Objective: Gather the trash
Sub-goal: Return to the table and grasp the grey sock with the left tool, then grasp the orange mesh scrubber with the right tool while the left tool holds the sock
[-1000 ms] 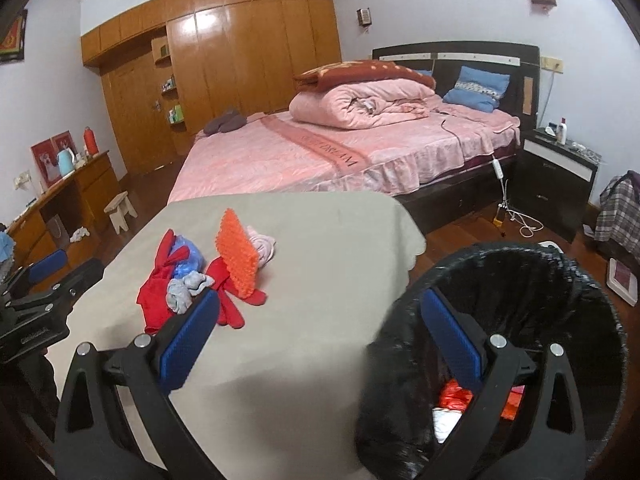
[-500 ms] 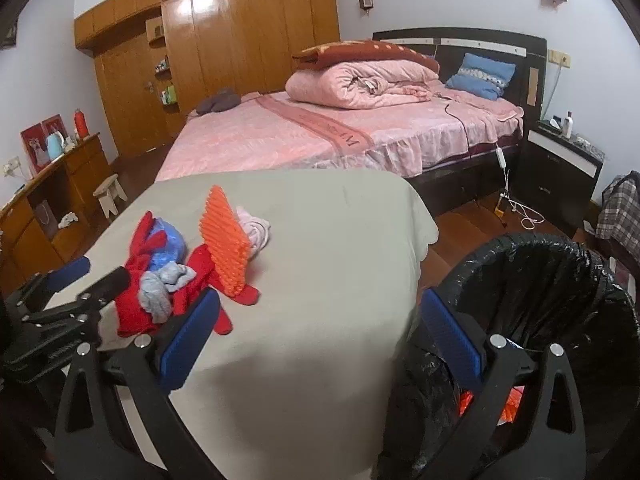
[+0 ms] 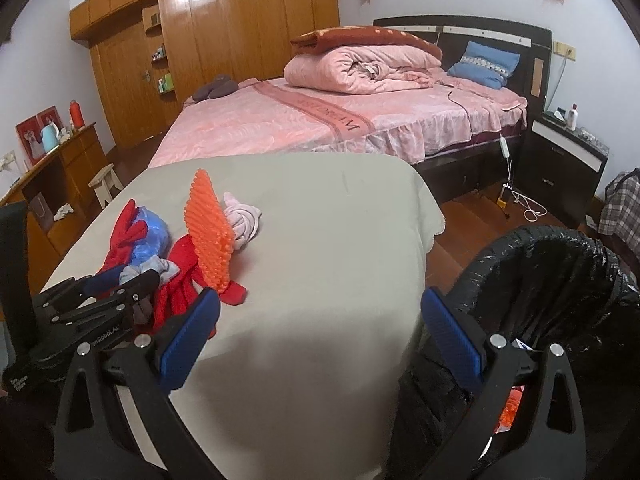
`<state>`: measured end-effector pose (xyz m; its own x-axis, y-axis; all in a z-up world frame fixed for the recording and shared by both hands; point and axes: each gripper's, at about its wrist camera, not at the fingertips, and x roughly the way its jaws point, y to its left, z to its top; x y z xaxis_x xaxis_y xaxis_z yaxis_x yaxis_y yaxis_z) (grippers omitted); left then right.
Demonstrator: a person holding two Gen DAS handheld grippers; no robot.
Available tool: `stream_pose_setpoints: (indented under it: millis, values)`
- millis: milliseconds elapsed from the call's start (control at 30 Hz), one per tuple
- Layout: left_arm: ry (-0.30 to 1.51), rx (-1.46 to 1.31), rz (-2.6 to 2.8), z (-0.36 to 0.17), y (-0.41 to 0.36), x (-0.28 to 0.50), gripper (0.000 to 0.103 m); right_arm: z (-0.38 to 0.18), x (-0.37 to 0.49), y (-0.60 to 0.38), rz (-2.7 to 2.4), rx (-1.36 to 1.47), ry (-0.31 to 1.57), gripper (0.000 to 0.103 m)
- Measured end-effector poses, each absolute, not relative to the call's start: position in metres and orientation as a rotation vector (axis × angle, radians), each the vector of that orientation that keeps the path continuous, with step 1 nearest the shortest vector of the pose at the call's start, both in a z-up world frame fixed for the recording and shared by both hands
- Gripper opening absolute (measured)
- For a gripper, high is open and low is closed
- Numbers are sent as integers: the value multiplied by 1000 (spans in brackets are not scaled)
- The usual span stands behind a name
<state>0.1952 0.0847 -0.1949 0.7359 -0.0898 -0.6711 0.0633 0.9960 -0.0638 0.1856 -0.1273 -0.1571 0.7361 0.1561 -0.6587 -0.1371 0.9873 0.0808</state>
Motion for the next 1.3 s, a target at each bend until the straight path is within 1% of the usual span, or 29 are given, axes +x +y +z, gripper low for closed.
stream_pose_setpoints:
  millis: [100,200,567,867,900,1000,1033,1067,1133,1167,1200,1267,1300]
  values:
    - [728,-46,-75,-193,87,193,40,-158,187,-127,164,31,727,98]
    - [699,-67,-68,-186,90,187,39,-157,189,-128,165,34,721,98]
    - [598,-103,-38,-143,107,171,39,-148,203,-115,206,35,694,98]
    - [568,-124,-28,-128,118,168,39,-161,231,-81,275,-8,734,97]
    - [570,-127,-23,-129,119,168,39,-164,234,-78,281,-8,742,94]
    - [575,-141,-10,-130,124,169,39,-171,242,-69,307,-17,776,79]
    - [574,-141,-7,-130,125,170,39,-173,243,-68,313,-19,783,76]
    - [573,-142,-5,-130,126,170,39,-174,245,-65,324,-19,792,70]
    - [569,-141,-7,-128,126,169,39,-175,245,-61,355,-18,807,47]
    - [568,-139,-9,-128,126,169,39,-175,245,-61,371,-15,811,41]
    - [568,-137,-10,-128,126,169,39,-174,244,-61,394,-11,816,25]
    - [565,-134,-17,-126,123,168,39,-171,241,-60,425,-10,819,13]
    - [564,-133,-19,-126,123,167,39,-167,237,-61,434,-4,809,12]
